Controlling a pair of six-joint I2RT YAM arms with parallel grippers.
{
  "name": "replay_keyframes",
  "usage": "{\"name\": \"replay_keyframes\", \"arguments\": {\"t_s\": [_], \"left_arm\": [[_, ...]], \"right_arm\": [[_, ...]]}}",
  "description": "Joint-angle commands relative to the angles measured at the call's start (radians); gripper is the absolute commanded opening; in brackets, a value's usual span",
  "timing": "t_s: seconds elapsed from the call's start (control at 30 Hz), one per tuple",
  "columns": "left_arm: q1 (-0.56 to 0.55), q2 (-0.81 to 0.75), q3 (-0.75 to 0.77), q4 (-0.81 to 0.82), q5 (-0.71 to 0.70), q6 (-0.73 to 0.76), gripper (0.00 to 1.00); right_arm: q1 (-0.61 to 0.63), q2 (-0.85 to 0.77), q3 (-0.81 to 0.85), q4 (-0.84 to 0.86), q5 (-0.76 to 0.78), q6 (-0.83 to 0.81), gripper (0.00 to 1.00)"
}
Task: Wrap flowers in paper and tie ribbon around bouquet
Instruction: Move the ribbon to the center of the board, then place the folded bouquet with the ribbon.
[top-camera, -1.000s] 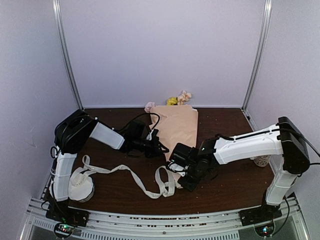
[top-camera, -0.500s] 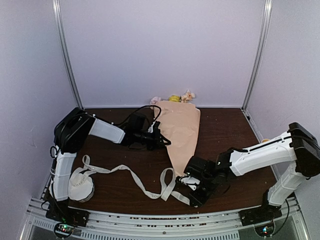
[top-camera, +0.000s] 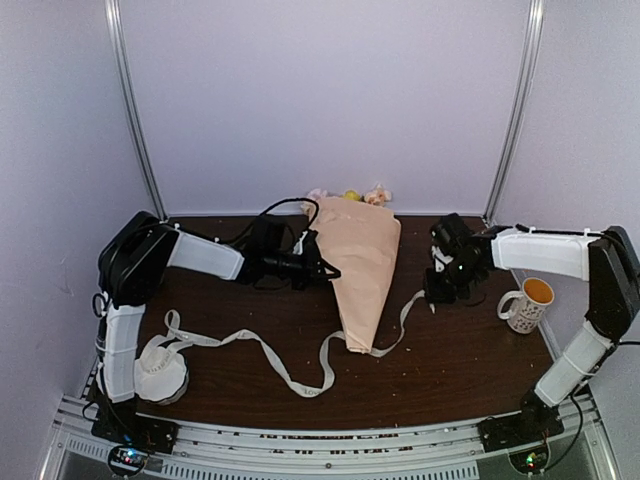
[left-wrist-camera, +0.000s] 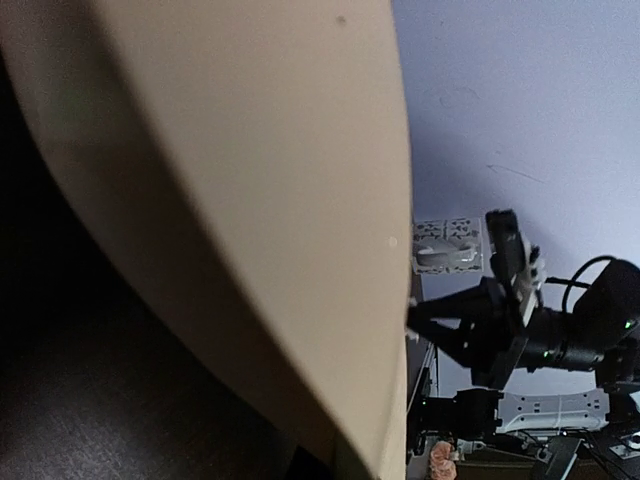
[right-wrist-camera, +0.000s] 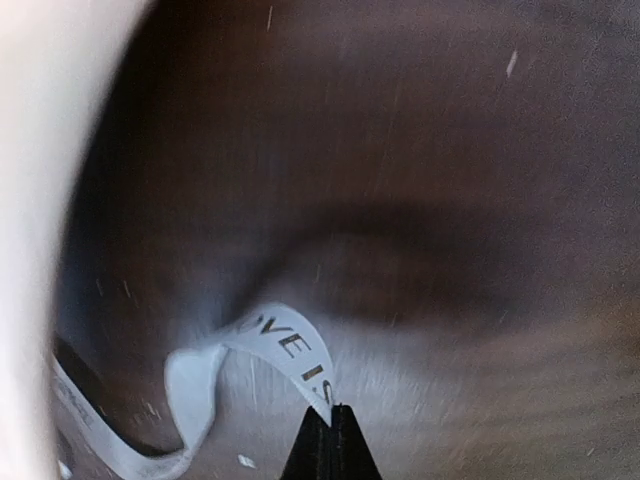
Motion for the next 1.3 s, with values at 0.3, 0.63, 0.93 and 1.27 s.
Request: {"name": "replay_keyframes", "arguments": {"t_s": [0.3, 0.63, 0.93, 1.27], "left_arm": [[0.005, -0.091, -0.078, 0.067, 0.002, 0.042, 0.0], [-0.001, -0.074, -0.103, 0.017, -0.007, 0.101, 0.0], [-0.026, 0.009, -0.052, -0.052, -0.025, 0.141, 0.0], [-0.028, 0.033, -0.071, -0.061, -0.044, 0.144, 0.0]], "right_arm": [[-0.292, 0.289, 0.984, -0.176, 0.257, -0.068, 0.0], [-0.281, 0.237, 1.339, -0.079, 0.139, -0.001, 0.0], [0.023, 0.086, 0.981, 0.105, -0.09, -0.163, 0.0], [0.179, 0.101, 0.524, 0.311, -0.229, -0.085, 0.0]]}}
